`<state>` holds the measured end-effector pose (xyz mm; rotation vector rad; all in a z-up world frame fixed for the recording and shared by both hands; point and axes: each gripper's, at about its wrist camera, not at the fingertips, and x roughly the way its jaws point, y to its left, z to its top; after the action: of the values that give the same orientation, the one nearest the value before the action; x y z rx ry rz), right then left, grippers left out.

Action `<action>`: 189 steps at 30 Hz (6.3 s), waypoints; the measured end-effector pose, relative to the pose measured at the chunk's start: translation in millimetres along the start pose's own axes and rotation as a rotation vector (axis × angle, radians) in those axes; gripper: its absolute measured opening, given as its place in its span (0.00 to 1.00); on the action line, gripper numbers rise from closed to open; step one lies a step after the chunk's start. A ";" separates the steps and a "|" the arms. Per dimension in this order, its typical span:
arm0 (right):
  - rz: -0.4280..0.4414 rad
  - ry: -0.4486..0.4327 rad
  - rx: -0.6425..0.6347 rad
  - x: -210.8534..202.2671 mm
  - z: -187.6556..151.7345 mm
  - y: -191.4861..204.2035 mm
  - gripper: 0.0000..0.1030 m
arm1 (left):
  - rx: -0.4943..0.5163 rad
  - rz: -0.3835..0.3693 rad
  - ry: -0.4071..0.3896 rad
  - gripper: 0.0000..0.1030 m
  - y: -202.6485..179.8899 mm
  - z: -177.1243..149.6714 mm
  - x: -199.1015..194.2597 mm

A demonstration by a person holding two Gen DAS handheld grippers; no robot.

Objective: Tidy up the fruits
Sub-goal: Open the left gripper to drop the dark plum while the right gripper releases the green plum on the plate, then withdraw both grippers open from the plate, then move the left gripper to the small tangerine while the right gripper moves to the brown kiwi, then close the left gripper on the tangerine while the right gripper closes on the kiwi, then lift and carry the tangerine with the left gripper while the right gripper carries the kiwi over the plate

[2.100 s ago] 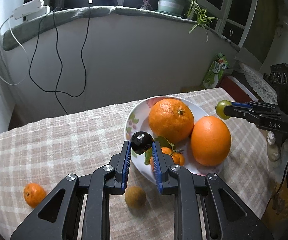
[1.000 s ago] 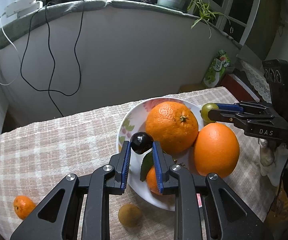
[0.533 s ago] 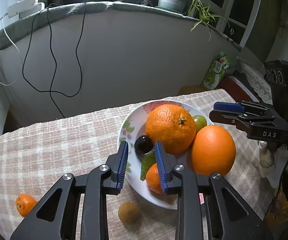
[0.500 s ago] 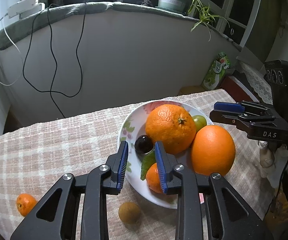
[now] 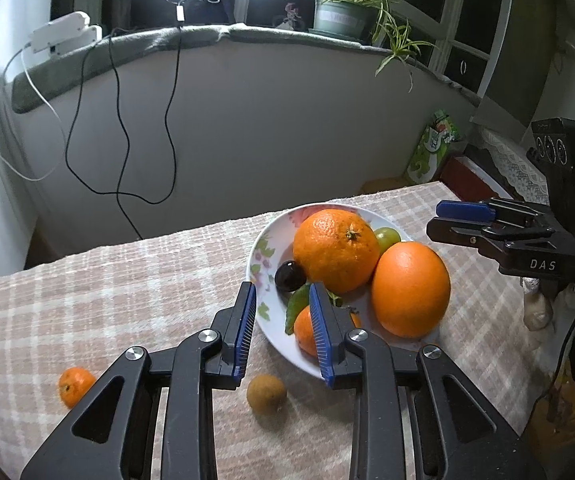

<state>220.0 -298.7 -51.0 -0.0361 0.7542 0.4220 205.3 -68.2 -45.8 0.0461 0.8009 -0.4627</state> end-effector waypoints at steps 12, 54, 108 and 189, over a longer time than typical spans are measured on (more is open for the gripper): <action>-0.017 -0.034 -0.039 -24.3 -7.1 28.8 0.65 | 0.011 0.030 -0.034 0.25 5.1 -11.3 -27.6; 0.133 0.028 -0.146 -10.5 -65.2 156.7 0.66 | -0.129 0.196 -0.033 0.33 99.0 -108.3 -94.5; -0.041 0.148 0.097 93.7 -50.0 170.5 0.42 | -0.132 0.084 0.003 0.44 137.6 -87.4 -30.2; 0.009 0.011 0.148 -25.2 -65.7 80.5 0.27 | -0.056 0.006 -0.022 0.36 51.4 -34.2 -7.0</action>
<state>129.6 -246.0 -72.7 0.1043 0.7947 0.3739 199.3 -12.0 -71.7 -0.0080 0.7917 -0.4344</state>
